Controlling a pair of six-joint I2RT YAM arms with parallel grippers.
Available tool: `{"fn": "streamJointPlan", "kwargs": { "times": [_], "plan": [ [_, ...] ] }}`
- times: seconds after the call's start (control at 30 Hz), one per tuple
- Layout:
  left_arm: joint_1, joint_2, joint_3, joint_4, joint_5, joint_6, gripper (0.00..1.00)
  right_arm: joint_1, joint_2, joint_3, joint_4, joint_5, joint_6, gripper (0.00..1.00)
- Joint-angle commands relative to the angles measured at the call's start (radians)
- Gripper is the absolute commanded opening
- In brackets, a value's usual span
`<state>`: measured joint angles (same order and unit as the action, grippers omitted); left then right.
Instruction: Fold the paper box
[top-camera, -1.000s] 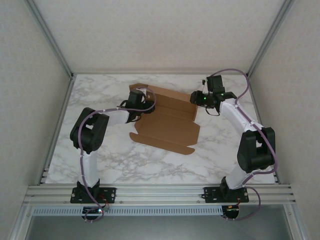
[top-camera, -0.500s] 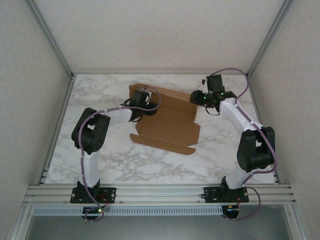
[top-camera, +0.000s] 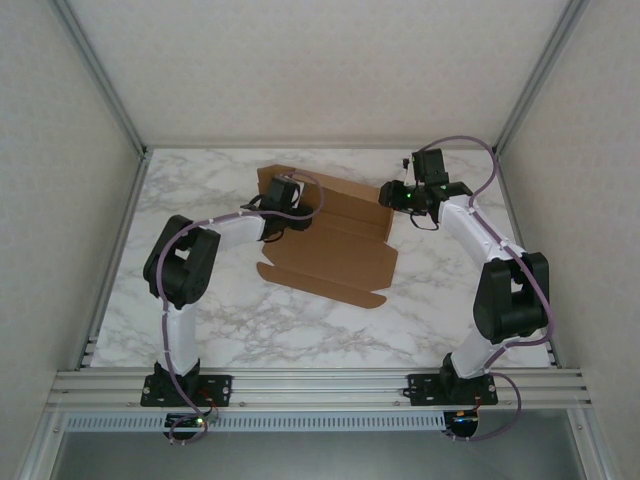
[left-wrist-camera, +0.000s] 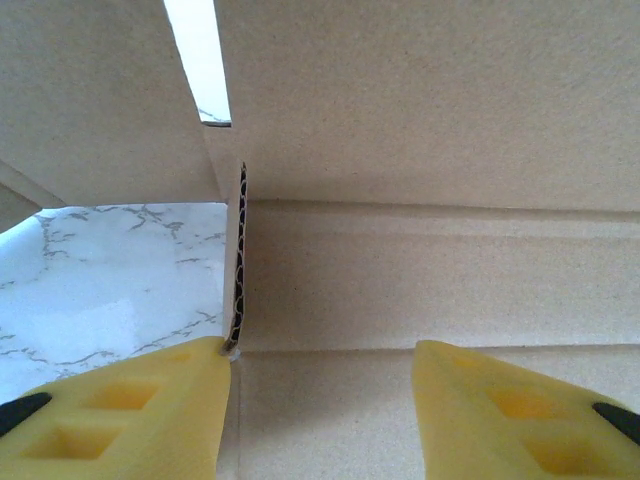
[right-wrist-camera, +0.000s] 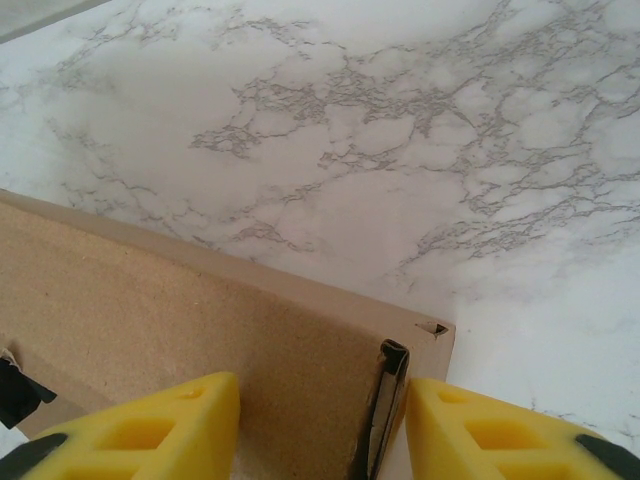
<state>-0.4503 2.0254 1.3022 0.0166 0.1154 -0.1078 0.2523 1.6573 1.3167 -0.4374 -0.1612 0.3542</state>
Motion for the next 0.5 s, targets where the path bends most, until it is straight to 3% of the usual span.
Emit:
{"fn": "streamJointPlan", "kwargs": {
  "times": [0.0, 0.47],
  "plan": [
    [-0.014, 0.002, 0.016, 0.039, 0.047, -0.004, 0.51, 0.017, 0.045, -0.01, -0.088, -0.025, -0.021, 0.46],
    [-0.065, 0.076, -0.034, 0.067, 0.064, -0.054, 0.5, 0.027, 0.053, -0.007, -0.093, -0.027, -0.019, 0.44]
  ]
}}
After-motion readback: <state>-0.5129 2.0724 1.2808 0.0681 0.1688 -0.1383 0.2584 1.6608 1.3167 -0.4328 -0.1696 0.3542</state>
